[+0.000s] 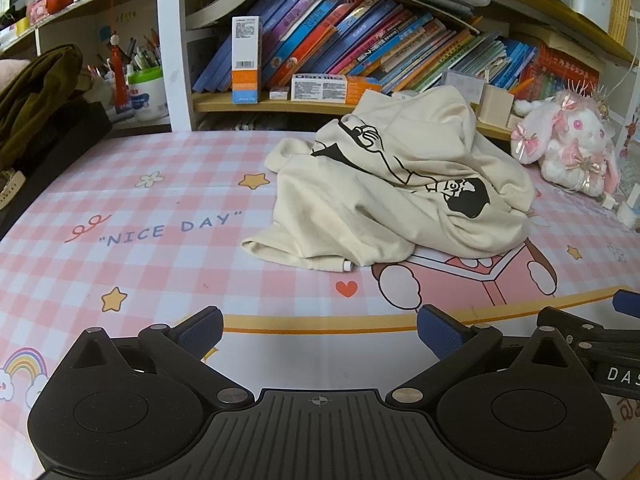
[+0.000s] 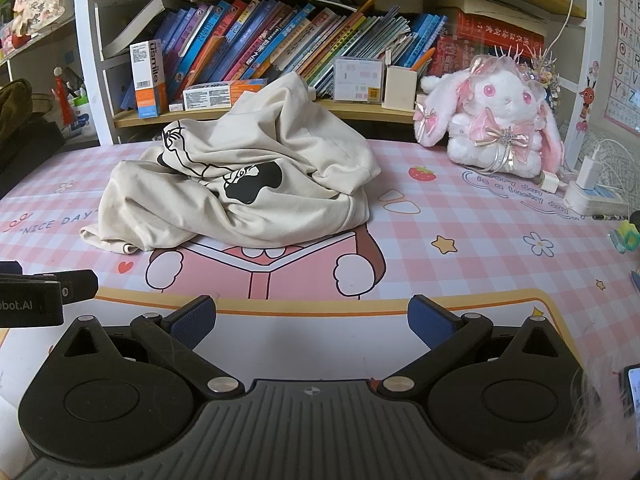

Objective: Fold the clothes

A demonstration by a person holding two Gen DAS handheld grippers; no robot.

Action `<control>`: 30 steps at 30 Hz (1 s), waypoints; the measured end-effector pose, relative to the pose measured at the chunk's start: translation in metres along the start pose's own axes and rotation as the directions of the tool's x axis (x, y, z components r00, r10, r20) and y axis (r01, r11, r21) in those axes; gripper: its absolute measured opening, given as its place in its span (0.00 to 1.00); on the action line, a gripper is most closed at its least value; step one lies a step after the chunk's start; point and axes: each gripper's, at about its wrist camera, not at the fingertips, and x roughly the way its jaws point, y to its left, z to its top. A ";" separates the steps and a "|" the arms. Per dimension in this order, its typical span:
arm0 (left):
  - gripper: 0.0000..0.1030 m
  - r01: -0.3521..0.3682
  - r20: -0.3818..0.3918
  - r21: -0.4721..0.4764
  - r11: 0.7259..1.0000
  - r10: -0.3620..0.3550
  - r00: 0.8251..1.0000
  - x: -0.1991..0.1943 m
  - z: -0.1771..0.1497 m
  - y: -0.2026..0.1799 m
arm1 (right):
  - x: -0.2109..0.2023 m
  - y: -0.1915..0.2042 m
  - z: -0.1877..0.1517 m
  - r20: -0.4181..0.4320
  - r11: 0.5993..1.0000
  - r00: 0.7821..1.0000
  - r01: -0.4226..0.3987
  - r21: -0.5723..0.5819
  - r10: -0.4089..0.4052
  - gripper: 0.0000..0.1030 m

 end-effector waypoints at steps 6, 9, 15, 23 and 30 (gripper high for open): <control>1.00 -0.001 0.000 0.001 1.000 0.001 1.000 0.000 0.000 -0.001 | 0.000 0.000 0.000 0.000 1.000 1.000 -0.001 -0.001 0.001 1.00; 1.00 -0.005 0.000 0.003 1.000 0.005 1.000 -0.001 0.000 -0.001 | 0.000 0.000 -0.001 0.000 1.000 1.000 -0.001 -0.001 0.001 1.00; 1.00 -0.008 -0.007 -0.002 1.000 0.008 1.000 -0.001 0.000 0.000 | 0.000 0.000 0.000 -0.003 1.000 1.000 -0.005 0.000 0.005 1.00; 1.00 0.010 -0.027 -0.002 1.000 -0.010 1.000 0.000 -0.001 -0.001 | 0.000 0.001 0.000 -0.004 1.000 1.000 -0.013 -0.002 0.013 1.00; 1.00 0.007 -0.016 0.003 1.000 -0.007 1.000 -0.001 -0.001 -0.002 | 0.000 0.001 0.000 -0.007 1.000 1.000 -0.015 -0.006 0.015 1.00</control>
